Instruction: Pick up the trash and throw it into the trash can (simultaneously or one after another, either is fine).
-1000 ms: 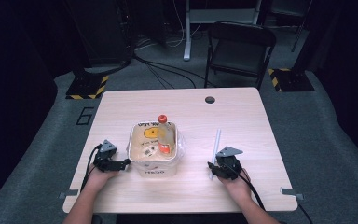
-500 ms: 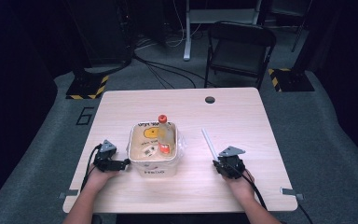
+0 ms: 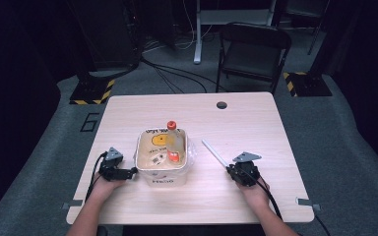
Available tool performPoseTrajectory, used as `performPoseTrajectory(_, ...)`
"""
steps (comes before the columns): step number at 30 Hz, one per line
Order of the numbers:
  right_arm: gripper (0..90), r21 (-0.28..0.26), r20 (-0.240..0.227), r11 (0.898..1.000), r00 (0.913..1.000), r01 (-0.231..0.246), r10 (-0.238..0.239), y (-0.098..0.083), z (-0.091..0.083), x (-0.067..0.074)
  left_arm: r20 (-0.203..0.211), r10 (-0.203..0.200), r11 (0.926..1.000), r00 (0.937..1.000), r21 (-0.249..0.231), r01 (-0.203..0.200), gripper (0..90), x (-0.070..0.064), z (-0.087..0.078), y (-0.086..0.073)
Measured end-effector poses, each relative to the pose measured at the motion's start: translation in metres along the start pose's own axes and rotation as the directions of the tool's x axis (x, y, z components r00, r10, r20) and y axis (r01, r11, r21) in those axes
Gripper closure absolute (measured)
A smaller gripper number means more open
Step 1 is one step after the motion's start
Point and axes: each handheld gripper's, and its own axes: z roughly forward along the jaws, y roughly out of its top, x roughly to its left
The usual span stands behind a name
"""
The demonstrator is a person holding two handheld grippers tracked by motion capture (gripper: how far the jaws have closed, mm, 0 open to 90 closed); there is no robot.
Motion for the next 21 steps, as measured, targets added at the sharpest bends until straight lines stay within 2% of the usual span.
performPoseTrajectory(8,79.0,-0.006,-0.025,1.000,0.9996,-0.009,0.009,0.003,-0.003,0.000,0.000,0.000,1.0000,1.0000,0.000,0.000,13.5,0.000,0.000,0.000)
performPoseTrajectory(12,78.9,-0.027,-0.035,0.999,0.9992,-0.018,0.017,0.007,-0.006,-0.003,0.000,0.004,1.0000,1.0000,0.003,-0.004,13.5,0.000,0.000,0.000)
performPoseTrajectory(21,79.0,-0.038,-0.042,0.999,0.9988,-0.028,0.026,0.012,-0.015,-0.007,0.000,0.005,1.0000,1.0000,0.002,-0.005,13.5,0.000,0.000,0.000)
